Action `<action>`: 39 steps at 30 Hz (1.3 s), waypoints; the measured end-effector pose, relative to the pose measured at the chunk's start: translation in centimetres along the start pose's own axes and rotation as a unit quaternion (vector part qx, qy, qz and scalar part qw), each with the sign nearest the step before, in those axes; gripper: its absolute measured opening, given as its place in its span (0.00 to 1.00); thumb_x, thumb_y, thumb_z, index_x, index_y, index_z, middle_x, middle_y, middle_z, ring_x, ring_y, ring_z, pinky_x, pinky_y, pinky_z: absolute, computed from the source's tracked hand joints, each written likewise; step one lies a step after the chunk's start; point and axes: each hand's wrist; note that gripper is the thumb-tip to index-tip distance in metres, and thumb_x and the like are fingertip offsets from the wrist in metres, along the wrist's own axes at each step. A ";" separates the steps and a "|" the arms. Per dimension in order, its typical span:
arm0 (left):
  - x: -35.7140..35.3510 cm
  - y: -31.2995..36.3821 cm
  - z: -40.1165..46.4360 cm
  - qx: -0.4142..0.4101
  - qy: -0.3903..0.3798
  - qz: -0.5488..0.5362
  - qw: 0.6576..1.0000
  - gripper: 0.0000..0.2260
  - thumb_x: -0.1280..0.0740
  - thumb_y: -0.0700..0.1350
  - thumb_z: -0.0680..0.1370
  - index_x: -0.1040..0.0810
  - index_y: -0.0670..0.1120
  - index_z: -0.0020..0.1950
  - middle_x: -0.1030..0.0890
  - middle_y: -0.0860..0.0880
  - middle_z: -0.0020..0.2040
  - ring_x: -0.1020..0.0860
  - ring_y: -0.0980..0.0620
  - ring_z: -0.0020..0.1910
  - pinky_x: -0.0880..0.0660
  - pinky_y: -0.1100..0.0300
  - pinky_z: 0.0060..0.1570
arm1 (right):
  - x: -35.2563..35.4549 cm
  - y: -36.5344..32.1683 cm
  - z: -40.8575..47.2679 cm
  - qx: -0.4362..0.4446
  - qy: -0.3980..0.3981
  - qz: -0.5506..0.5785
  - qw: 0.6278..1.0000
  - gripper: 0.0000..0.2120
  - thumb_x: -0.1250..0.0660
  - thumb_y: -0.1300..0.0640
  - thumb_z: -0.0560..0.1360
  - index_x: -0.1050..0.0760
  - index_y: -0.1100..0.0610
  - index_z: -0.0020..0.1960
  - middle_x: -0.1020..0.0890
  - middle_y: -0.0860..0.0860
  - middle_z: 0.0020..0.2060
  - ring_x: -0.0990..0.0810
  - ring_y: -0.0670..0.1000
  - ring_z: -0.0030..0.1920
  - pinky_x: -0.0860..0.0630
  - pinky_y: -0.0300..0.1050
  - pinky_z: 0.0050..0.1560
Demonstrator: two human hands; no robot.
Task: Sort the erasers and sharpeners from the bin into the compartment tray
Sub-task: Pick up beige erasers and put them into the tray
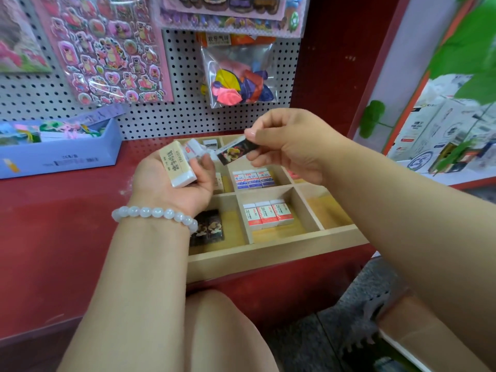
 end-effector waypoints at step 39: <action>1.1 2.4 -0.7 -0.055 0.004 -0.030 0.998 0.12 0.40 0.48 0.77 0.24 0.41 0.41 0.24 0.45 0.43 0.24 0.49 0.38 0.29 0.69 0.21 | -4.8 1.0 -1.0 0.040 -0.083 -0.587 0.804 0.07 0.33 0.63 0.74 0.19 0.53 0.47 0.26 0.41 0.33 0.27 0.41 0.31 0.34 0.25 0.22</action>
Point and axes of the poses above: each hand's wrist, its own z-axis towards the middle knuckle, its own x-axis out of the back of the hand, y = z × x
